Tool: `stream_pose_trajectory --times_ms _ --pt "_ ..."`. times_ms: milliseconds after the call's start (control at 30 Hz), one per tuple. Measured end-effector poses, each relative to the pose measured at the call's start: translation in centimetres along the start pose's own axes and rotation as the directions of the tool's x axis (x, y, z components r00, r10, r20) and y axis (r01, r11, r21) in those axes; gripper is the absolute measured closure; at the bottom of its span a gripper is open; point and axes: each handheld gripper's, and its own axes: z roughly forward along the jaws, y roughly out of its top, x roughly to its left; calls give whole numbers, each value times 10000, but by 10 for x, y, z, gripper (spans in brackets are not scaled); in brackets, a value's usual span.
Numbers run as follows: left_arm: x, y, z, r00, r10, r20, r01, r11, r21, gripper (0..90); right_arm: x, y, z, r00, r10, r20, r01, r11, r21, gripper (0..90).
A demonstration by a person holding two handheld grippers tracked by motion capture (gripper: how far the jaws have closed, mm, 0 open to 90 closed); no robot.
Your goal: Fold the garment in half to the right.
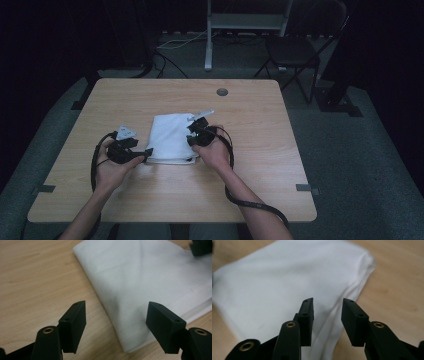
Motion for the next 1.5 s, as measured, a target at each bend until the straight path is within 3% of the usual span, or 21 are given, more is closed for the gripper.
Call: stream_pose_trajectory --times_ms 167,333,633,767,1000,1133,1267,1500 --pt "-2 -2 7 9999 -28 -158 33 9995 304 324 8 -20 -6 9999 -152 72 150 9993 350 617" --pt "-5 -6 11 9997 75 -229 -61 9983 585 340 8 -31 -3 9992 -344 197 339 9990 281 612" --pt "-2 -5 16 9994 -132 -329 153 9979 627 342 7 -31 2 9990 -347 279 347 9994 29 611" --pt "0 -1 20 9992 -272 -309 284 9988 401 353 3 -28 7 9990 -273 348 276 9996 -77 598" --pt "4 -3 13 9991 -412 85 414 9985 -360 312 -9 -30 2 9999 132 16 -130 9980 -615 455" --pt "5 -6 6 9999 75 85 -71 9990 -447 305 -12 -33 -1 9992 359 -156 -370 9962 -794 379" --pt "3 -8 1 9995 234 222 -223 9986 -485 215 -12 -36 -7 9987 256 -437 -297 9949 -968 270" --pt "6 -9 -15 9982 490 338 -458 9949 -897 215 -14 -40 -24 9972 122 -744 -201 9941 -1065 201"
